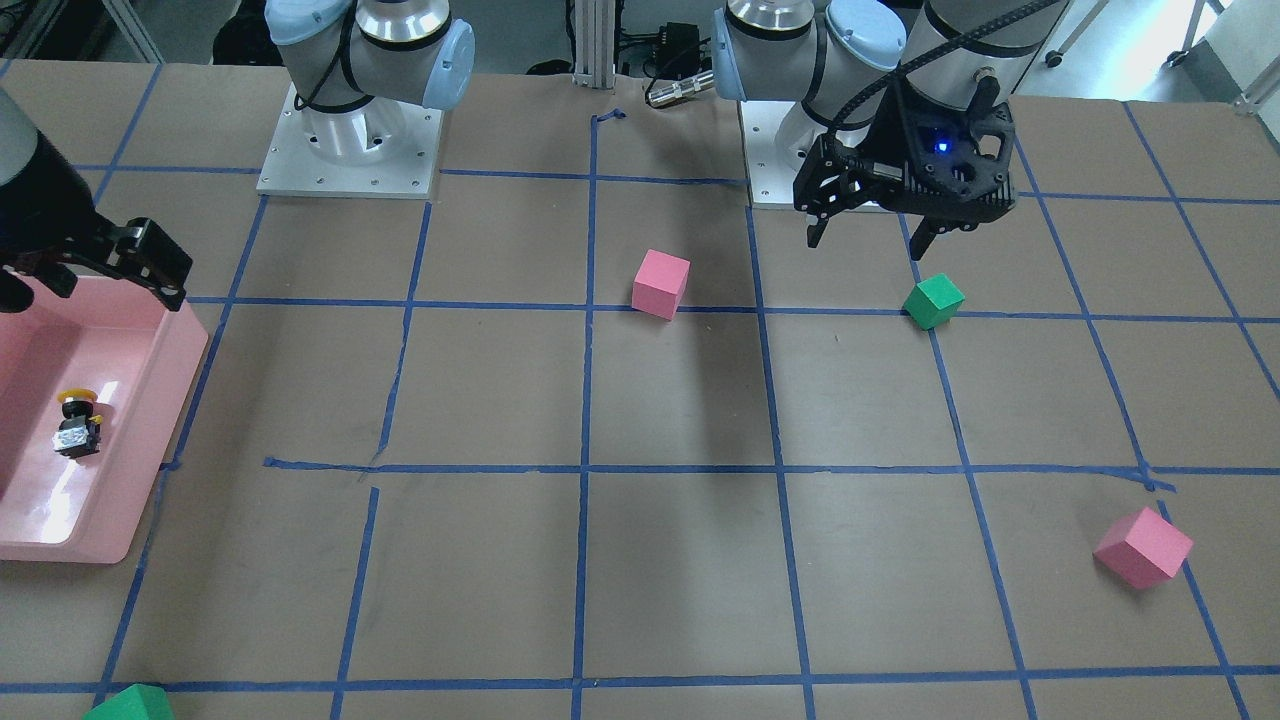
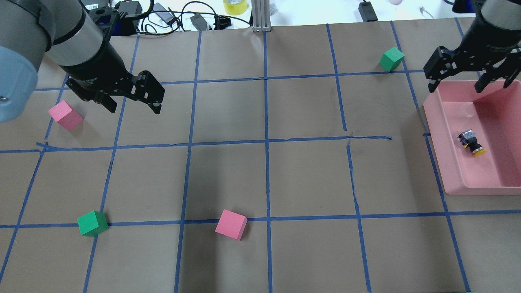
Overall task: Align button upright
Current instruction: 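Lower the right gripper into the bin and grasp the black button switch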
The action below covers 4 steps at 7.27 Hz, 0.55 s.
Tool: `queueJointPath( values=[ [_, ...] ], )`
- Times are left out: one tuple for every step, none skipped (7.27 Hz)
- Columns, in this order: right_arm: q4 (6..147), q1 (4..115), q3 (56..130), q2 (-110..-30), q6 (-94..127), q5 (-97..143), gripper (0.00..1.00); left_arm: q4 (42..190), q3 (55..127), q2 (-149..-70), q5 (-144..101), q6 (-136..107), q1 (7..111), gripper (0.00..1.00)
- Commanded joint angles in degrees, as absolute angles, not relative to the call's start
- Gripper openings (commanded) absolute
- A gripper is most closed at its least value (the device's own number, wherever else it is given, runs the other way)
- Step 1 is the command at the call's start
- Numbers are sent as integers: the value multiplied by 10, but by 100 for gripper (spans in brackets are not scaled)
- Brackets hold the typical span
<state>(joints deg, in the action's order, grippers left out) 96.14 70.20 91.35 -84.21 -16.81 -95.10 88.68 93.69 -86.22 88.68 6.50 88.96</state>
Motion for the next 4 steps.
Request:
queueJointPath(
  values=[
    [1026, 654, 941, -819, -247, -949, 100, 887, 937, -862, 887, 65, 889, 100],
    [1045, 630, 954, -805, -252, -947, 100, 887, 937, -862, 887, 65, 889, 100],
    [1069, 606, 964, -792, -256, -946, 100, 886, 937, -862, 887, 65, 889, 100],
    [1107, 593, 975, -778, -258, -945, 100, 886, 937, -862, 887, 65, 889, 100]
  ],
)
